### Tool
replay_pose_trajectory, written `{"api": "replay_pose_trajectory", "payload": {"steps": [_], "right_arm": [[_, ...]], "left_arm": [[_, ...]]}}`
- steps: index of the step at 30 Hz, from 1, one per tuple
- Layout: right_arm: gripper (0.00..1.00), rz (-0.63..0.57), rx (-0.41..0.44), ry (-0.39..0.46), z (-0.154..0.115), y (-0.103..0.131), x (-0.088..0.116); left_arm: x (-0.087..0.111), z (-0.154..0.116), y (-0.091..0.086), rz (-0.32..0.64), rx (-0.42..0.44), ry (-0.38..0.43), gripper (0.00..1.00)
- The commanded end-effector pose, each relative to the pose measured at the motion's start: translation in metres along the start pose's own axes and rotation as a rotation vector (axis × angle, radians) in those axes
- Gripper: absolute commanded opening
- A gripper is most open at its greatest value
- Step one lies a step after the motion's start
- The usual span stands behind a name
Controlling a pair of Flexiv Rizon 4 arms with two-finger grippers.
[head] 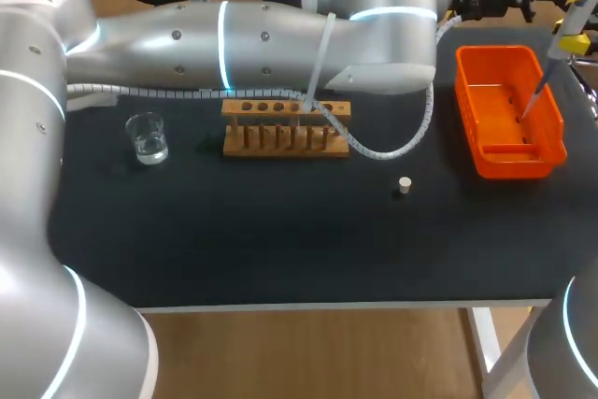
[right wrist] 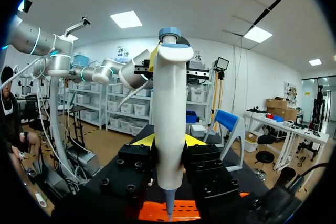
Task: Invert the test tube, pick up the pipette, mount the tip to pipette, aspirate from beaker and dispense into the tube, eject the tip, return the pipette, and cap with the stopper.
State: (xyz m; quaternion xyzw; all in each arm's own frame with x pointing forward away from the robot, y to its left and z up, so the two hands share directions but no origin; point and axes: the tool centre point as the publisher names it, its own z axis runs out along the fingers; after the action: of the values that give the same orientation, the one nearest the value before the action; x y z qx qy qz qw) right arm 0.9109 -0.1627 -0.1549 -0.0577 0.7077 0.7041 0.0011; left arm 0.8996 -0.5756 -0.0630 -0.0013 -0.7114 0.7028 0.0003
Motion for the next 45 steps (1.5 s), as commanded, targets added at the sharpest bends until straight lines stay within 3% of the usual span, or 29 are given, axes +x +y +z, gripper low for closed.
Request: {"api": "replay_pose_trajectory", "payload": {"steps": [1,45], "right_arm": [[0.0,-0.001,0.001,0.001,0.0,0.001,0.0],[0.0,-0.001,0.001,0.001,0.0,0.001,0.0]], "left_arm": [[0.002,0.005,0.005,0.005,0.013,-0.01,0.0],[0.003,0.006,0.019,-0.018,-0.025,-0.006,0.0]]}}
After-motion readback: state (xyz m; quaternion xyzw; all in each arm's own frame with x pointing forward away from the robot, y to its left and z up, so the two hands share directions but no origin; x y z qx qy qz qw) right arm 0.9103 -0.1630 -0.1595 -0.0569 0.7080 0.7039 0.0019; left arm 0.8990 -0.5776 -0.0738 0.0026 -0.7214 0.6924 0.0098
